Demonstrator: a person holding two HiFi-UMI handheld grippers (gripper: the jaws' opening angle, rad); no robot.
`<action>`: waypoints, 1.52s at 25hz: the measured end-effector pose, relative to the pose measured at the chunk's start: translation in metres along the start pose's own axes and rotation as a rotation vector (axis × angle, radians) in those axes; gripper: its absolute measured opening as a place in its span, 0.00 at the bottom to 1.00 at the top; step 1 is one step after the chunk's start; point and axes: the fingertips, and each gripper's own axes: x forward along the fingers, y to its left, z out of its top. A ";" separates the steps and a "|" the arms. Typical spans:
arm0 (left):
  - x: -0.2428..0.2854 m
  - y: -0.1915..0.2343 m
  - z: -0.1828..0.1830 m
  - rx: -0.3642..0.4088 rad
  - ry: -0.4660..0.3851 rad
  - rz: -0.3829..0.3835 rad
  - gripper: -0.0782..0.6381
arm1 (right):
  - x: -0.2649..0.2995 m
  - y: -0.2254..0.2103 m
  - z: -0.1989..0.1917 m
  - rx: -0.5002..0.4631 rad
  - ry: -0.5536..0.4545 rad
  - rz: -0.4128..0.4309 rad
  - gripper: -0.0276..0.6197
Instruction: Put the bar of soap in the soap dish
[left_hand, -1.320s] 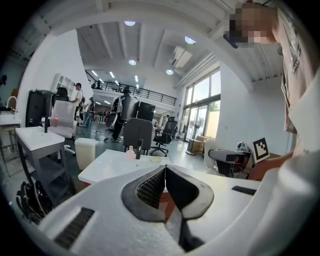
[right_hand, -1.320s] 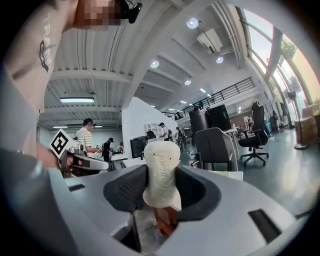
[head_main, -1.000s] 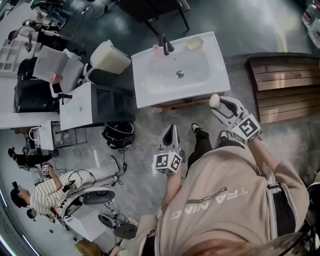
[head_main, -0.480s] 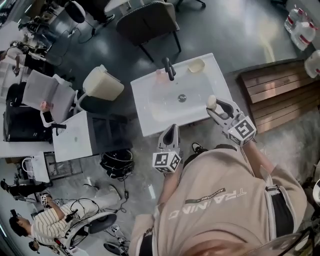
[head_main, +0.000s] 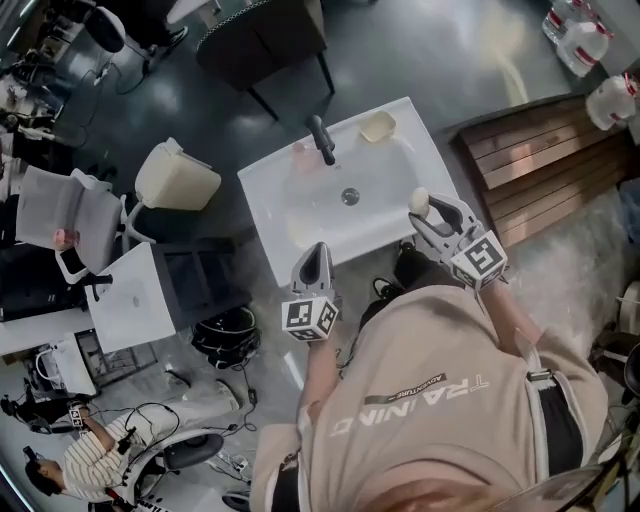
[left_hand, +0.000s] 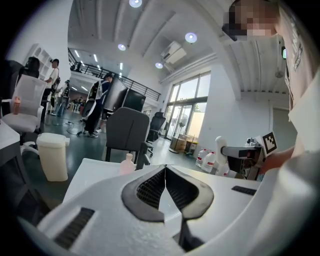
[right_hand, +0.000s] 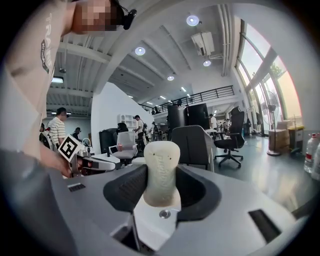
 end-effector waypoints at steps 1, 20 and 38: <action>0.008 -0.001 0.003 0.005 0.003 -0.001 0.12 | 0.003 -0.005 0.001 -0.007 0.002 0.004 0.30; 0.164 -0.012 0.076 0.102 0.029 0.007 0.12 | 0.103 -0.146 -0.008 0.082 0.003 0.078 0.30; 0.192 0.007 0.068 0.053 0.032 -0.104 0.12 | 0.178 -0.171 -0.064 -0.474 0.405 0.232 0.30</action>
